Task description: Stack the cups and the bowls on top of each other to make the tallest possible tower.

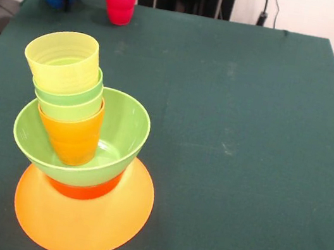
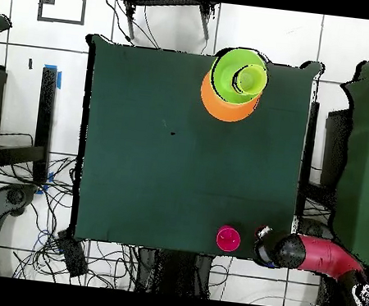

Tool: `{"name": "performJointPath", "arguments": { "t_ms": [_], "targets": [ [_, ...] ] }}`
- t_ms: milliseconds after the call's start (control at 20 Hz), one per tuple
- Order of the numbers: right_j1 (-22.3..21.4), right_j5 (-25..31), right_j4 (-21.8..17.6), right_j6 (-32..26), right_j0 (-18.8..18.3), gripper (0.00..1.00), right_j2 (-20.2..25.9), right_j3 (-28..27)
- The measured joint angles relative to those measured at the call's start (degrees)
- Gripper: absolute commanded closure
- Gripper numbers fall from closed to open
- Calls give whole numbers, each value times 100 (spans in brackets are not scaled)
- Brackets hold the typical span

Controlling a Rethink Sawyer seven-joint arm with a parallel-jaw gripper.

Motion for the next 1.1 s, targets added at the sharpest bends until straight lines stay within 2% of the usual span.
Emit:
{"name": "performJointPath", "arguments": {
  "t_ms": [150,250,350,400,700,1100],
  "targets": [
    [9,69,187,-32,-179,100,151,31],
    [-119,362,681,-119,-757,100,492,151],
    [-197,507,878,-176,-998,100,614,194],
    [-296,718,1117,-301,-1321,100,771,213],
    [-347,877,1301,-621,-1682,100,1000,214],
    [-673,972,1537,-738,-1671,100,1304,428]
  ]
}}
